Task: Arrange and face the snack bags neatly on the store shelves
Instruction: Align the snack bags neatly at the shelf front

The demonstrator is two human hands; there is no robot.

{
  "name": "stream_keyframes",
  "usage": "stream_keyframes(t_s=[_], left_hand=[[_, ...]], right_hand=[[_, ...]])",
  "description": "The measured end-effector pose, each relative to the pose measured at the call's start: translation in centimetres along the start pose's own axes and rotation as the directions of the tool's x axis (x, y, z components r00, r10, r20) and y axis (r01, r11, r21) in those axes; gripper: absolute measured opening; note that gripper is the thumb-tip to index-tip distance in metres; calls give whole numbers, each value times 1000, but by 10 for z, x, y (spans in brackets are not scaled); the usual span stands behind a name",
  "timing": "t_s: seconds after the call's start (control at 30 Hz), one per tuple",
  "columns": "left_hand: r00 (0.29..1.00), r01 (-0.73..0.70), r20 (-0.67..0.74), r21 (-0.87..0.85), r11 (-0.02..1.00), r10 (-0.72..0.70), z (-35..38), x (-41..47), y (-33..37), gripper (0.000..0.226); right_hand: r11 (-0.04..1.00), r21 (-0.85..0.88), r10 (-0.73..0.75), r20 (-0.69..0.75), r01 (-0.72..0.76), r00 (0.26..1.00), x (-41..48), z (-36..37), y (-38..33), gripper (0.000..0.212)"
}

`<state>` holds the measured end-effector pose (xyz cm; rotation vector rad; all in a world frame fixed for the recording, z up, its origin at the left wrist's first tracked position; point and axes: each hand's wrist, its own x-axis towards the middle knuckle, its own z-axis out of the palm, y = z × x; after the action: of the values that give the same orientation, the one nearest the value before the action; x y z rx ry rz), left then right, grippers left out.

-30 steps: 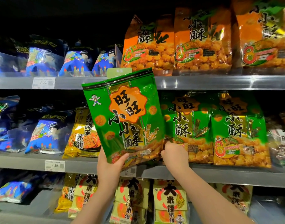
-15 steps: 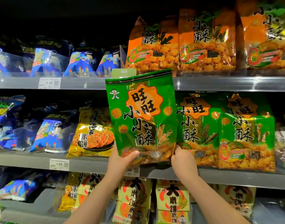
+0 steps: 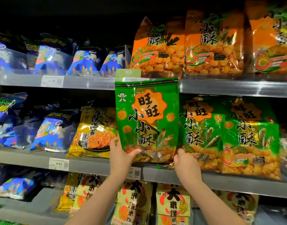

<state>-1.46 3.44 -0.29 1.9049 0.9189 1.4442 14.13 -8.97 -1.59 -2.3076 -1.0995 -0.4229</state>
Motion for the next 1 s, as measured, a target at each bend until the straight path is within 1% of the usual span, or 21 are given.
stream_keyframes(t_s=[0.07,0.13,0.2,0.23,0.27,0.3,0.33,0.37,0.43,0.47,0.5,0.53,0.57,0.67,0.7,0.77,0.87,1.0], left_hand=[[998,-27,-53,-1,1000,26,2,-6,2,79],[998,1,-62,-60,998,-5,-1,-11,3,96],[995,38,-91,-61,997,-44,-7,-12,7,102],[992,15,-124,-24,1000,-18,-10,-11,9,104],[985,-49,-162,41,998,55,-12,-10,12,105],[965,-146,-200,124,981,169,-14,-9,13,105],[925,-244,-238,222,944,295,-14,-8,11,104],[870,-326,-270,314,892,413,-15,-7,9,103],[758,-448,-263,456,769,598,-14,-6,5,99],[709,-488,-241,511,708,663,-13,-6,5,94],[684,-511,-207,549,662,699,-12,-5,7,89],[690,-516,-161,573,636,705,-10,-5,10,88],[715,-514,-105,592,621,691,-9,-3,14,91],[793,-487,57,659,574,607,-6,3,20,108],[813,-472,89,679,562,575,-7,6,21,109],[841,-444,114,704,554,529,-9,11,20,105],[856,-439,137,702,560,499,-8,15,21,100],[842,-480,191,694,537,505,-5,20,22,98]], right_hand=[[1000,4,-6,1,6,1000,-1,1,0,17],[1000,-20,-17,-1,17,1000,0,1,0,15],[999,-35,-26,-9,26,1000,1,1,0,18],[999,-40,-27,-14,26,1000,1,1,0,20],[999,-41,-22,-20,21,1000,2,0,0,22],[999,-40,-15,-26,14,1000,2,0,-1,23],[999,-43,-11,-32,10,999,2,0,-1,24],[999,-49,-10,-33,8,999,1,1,-2,24],[998,-55,-9,-32,8,999,-1,2,-3,24],[999,-51,-9,-31,8,999,-1,2,-3,24],[999,-47,-11,-31,10,999,-2,3,-2,24],[999,-45,-13,-33,12,999,-1,3,-2,24],[999,-45,-14,-36,13,999,0,3,-1,24],[1000,-18,-7,-40,6,999,1,6,-2,26],[1000,2,-6,-42,6,999,0,8,-2,26],[1000,13,-13,-45,13,999,0,10,-4,27],[1000,2,-21,-50,21,999,1,11,-4,32],[1000,-1,-9,-51,9,999,3,11,-4,31]])
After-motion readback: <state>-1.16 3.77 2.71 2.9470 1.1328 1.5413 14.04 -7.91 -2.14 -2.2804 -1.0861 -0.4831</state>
